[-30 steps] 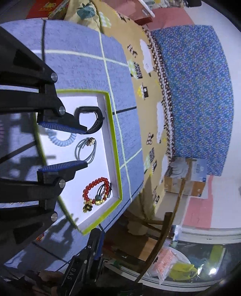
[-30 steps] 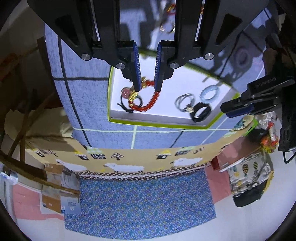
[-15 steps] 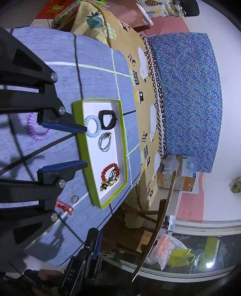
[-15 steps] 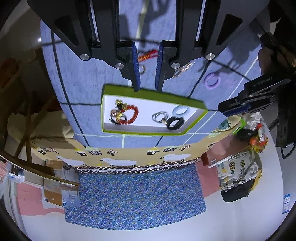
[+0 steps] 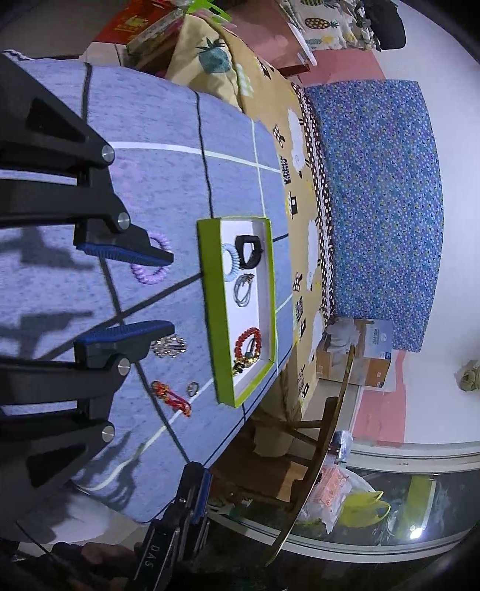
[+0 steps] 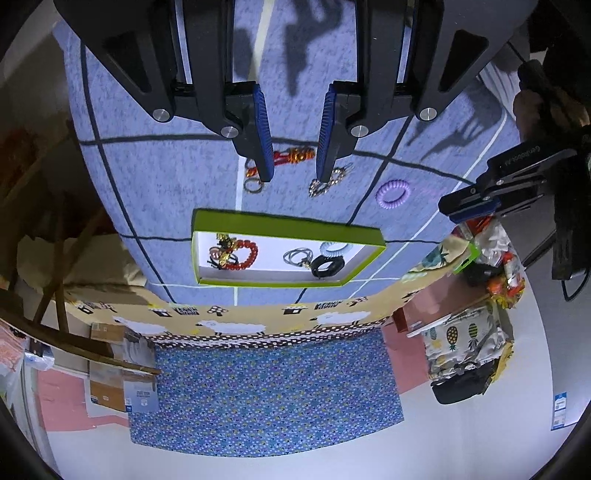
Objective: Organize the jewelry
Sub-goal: 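Withdraw both tools from the box toward the remaining jewelry, then grasp the gold hairpin with the left tool while the right grasps the red cord charm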
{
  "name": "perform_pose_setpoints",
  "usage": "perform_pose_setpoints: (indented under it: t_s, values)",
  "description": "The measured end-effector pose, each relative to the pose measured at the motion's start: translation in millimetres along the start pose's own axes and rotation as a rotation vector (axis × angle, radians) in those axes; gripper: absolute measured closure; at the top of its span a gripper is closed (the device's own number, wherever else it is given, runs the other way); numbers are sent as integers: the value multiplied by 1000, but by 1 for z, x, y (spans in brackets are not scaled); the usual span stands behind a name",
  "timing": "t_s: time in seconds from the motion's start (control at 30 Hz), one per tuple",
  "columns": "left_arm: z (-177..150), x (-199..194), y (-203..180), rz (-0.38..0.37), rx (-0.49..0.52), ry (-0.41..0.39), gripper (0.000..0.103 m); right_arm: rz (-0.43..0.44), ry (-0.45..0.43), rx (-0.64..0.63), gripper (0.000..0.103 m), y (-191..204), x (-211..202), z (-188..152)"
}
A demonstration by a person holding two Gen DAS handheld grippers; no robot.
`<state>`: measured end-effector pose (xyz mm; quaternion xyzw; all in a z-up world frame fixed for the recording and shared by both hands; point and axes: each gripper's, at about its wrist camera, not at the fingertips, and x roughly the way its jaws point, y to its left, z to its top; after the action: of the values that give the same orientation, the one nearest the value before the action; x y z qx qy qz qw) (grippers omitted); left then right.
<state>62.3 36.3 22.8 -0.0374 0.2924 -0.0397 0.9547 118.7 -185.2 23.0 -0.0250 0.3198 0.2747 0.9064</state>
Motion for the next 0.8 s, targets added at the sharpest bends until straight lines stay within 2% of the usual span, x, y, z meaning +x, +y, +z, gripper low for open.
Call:
perform_pose_setpoints:
  t_s: [0.5,0.8]
  values:
    - [-11,6,7,22,-22,24,71,-4,31,29,79,-4,8,-8]
    - [-11,19,2,-17,-17,52,71,-4,67,52,79,-9,25,-10]
